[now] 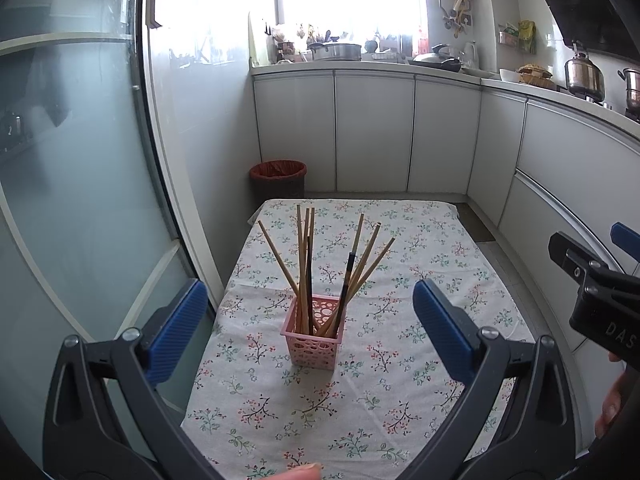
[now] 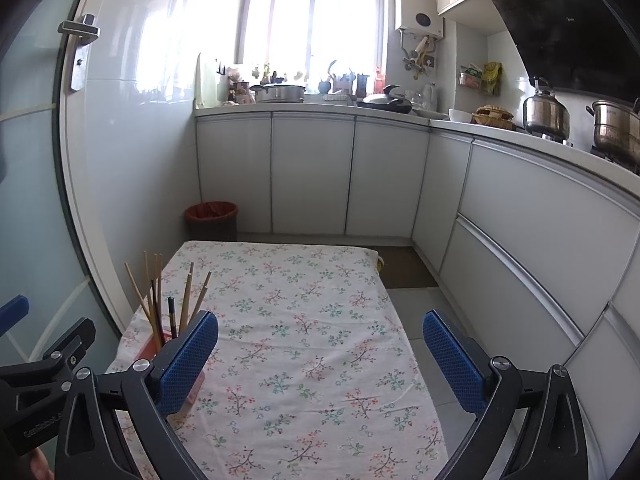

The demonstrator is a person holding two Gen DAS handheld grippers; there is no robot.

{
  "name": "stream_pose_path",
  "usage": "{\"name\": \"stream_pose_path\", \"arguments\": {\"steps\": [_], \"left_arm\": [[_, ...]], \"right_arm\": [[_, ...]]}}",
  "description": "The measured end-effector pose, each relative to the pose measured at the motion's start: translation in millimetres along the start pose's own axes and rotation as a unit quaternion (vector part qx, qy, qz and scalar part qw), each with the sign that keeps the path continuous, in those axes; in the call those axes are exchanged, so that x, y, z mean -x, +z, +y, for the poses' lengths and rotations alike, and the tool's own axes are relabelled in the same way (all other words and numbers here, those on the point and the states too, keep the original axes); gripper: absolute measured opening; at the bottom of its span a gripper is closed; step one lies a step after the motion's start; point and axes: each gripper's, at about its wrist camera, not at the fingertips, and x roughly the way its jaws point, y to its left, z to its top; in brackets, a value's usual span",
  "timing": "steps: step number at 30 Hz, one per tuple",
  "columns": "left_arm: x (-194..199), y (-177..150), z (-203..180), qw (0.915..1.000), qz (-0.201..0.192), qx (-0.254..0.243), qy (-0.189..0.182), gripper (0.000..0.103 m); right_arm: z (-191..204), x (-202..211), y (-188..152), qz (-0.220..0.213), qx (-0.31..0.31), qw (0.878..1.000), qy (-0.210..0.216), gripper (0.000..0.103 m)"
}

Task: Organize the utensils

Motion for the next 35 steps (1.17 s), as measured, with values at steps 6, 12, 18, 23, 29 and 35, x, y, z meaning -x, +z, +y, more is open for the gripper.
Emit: {"name": "stream_pose_path", "arguments": {"steps": [6,12,18,23,29,35], "left_arm": [[0.0,0.5,0.2,1.0,0.0,0.0,-0.001,0.102],[0.6,1.3,0.4,1.0,-0.001,0.0,-0.001,0.102],[1.5,2.4,1.2,1.0,-0.002,0.001,0.0,0.102],[1.6,2.0,1.7,1.0,-0.003,0.001,0.0,0.102],[0.3,1.7,2.0,1.0,-0.002,0.0,0.003,0.102],[-1.4,1.4,2.4,1.0,0.0,0.0,0.002,0.102]], "right_arm": [[0.1,-0.1,0.2,0.002,0.001,1.0,-0.001,0.103],[-0.3,0.3,0.7,0.001,-0.001,1.0,-0.002,0.103],[0.0,0.4,1.0,0.002,-0.001,1.0,-0.002,0.103],[0.1,0.2,1.0,0.002,-0.001,1.0,-0.003,0.103],[1.2,-1.7,0.5,0.005,-0.001,1.0,-0.003,0.103],[1.0,-2.8,0.3,0.006,0.0,1.0,-0.002,0.103]]}}
